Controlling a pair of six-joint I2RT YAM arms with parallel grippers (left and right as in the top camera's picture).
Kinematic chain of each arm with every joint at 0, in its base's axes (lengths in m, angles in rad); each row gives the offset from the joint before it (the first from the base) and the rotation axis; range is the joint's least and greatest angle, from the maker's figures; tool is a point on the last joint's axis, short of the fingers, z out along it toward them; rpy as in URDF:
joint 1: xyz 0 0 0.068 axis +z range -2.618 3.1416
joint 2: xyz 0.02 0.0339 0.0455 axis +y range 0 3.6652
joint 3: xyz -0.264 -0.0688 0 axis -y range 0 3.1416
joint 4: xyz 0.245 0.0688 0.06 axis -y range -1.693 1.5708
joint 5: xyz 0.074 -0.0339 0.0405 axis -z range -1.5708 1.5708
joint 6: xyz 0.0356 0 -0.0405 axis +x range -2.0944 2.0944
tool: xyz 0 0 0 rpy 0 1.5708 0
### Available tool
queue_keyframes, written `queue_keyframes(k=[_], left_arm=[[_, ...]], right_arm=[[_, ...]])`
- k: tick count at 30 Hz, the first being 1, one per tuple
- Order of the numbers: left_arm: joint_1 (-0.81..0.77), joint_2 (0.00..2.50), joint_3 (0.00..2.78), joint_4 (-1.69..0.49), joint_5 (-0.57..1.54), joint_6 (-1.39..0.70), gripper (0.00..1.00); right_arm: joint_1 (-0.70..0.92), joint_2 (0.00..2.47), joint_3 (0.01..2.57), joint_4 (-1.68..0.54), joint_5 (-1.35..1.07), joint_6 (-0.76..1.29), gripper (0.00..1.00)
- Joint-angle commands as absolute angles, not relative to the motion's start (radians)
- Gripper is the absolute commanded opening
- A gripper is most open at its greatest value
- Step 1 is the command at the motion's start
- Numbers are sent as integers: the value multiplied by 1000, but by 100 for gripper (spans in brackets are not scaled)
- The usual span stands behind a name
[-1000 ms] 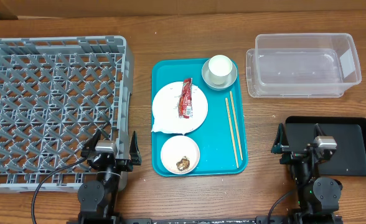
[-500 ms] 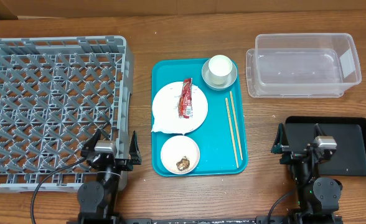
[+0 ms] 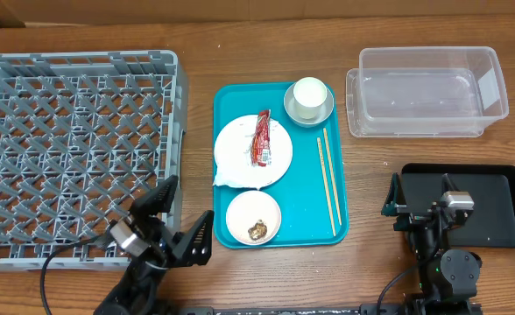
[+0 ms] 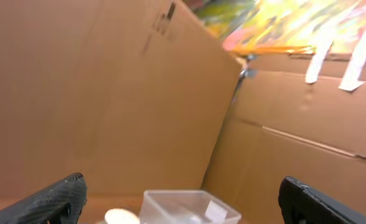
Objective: Sort waste into correct bins and load items into the dishwasher
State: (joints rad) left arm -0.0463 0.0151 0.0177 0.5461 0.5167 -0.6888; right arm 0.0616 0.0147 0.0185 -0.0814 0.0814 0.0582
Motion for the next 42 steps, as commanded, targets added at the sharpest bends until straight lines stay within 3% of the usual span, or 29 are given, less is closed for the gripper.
queue_keyframes(k=[1,8,14,17,22,27,34,42], left_arm=[[-53,6,98,512,527,-654,100],[-53,131,477,-24,415,-278,100],[-53,572,953,-517,503,-109,100],[-53,928,1354,-972,486,-31,100],[-74,1222,1642,-1286,414,-22,100],[-123,1386,1710,-1368,440,-26,100],[-134,1537,1710,-1331,683,-158,100],[-193,1569,1711,-1330,682,-78,100]], right_arm=[[68,3,8,-76,76,55,100],[68,3,8,-76,76,55,100],[68,3,8,-76,76,55,100],[68,3,8,-76,76,55,100],[68,3,8,-76,76,55,100],[68,3,8,-76,76,55,100],[68,3,8,-76,76,55,100],[68,3,8,-76,76,55,100]])
